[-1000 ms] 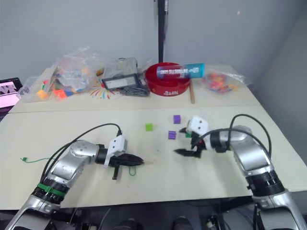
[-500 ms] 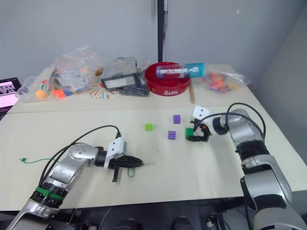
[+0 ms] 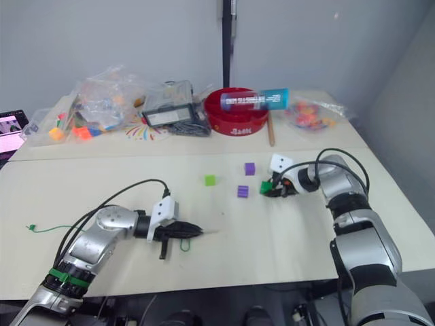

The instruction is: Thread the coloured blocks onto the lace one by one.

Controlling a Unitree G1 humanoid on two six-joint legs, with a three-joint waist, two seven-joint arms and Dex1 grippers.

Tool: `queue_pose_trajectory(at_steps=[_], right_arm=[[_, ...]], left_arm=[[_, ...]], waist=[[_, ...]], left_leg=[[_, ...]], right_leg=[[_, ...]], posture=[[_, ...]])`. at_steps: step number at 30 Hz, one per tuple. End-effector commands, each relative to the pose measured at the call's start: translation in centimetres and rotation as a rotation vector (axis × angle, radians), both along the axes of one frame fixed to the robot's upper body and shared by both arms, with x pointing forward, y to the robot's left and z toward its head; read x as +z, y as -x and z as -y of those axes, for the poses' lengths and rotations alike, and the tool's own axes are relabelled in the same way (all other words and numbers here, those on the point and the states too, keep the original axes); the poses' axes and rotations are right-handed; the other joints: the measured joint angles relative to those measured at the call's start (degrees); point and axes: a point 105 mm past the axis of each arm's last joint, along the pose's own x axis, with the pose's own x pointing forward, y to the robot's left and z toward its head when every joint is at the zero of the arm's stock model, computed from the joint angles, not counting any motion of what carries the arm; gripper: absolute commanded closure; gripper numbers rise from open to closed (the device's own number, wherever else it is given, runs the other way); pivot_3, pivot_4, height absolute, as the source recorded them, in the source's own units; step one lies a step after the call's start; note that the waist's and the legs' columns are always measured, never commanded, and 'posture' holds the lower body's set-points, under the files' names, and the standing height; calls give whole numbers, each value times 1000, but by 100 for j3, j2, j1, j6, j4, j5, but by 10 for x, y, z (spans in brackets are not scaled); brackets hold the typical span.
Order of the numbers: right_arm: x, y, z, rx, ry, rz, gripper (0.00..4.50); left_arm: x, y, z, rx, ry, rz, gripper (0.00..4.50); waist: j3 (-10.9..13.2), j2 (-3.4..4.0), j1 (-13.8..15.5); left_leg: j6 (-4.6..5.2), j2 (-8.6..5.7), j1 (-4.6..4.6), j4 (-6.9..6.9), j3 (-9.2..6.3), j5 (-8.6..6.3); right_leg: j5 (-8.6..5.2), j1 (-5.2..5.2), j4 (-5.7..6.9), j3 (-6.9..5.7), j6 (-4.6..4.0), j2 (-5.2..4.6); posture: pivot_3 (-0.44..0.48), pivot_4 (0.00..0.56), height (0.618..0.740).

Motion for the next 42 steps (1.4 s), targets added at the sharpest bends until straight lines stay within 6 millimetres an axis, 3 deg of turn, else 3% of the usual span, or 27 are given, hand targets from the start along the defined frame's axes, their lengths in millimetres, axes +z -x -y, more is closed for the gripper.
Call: queue_pose_trajectory(at_steps=[1,3,8,12,17,26,28,33,41,42], right_arm=[[20,11,-7,80,-44,39,3318],[23,19,-11,104,-54,30,3318],[24,68,-31,219,-73,-87,3318],[14,93,-69,244,-113,-100,3318],[-6,104,-98,217,-107,-97,3318],[-36,109,-103,223,-25,-131,3318],[-38,108,-102,225,-21,-131,2288],[-34,110,-102,244,-49,-128,698],[-28,112,-106,253,-144,-129,698],[-30,109,-106,235,-151,-122,933]], left_arm=[[12,-2,-4,4,14,42,4500],[13,-2,-6,9,14,44,4500],[20,-4,-10,16,20,58,4500],[24,-1,-13,7,21,61,4500],[25,4,-14,-4,10,54,4500],[18,8,-14,-28,-33,51,4500],[17,8,-14,-31,-41,53,4500],[16,8,-12,-33,-39,52,4500],[12,9,-14,-32,-59,51,4500],[12,9,-13,-31,-63,54,4500]], waist=[[0,0,4],[0,0,17],[0,1,41],[0,1,22],[0,1,34],[0,1,54],[0,1,46],[0,1,45],[0,1,46],[0,1,43]], left_leg=[[1,1,0,1,-2,0],[1,0,-3,1,-3,-1],[26,-1,-16,7,-8,-15],[32,0,-18,11,-13,-19],[31,-2,-17,11,-14,-18],[30,-8,-11,13,-14,-17],[31,-7,-8,13,-14,-18],[32,-7,-5,12,-13,-18],[32,-7,-6,12,-12,-18],[32,-7,-6,12,-12,-18]], right_leg=[[0,0,3,-1,0,0],[0,-1,5,-1,1,0],[2,-7,5,-6,3,-2],[2,-7,3,-10,3,0],[2,-9,3,-8,3,-1],[3,-4,-1,-10,6,-5],[3,0,-1,-10,6,-5],[3,0,-1,-9,6,-4],[3,0,-1,-9,6,-4],[3,0,-1,-9,6,-4]], posture=[[0,150,740],[0,150,740],[0,150,740],[0,150,740],[0,150,740],[0,150,740],[0,150,740],[0,150,740],[0,150,740],[0,150,740]])
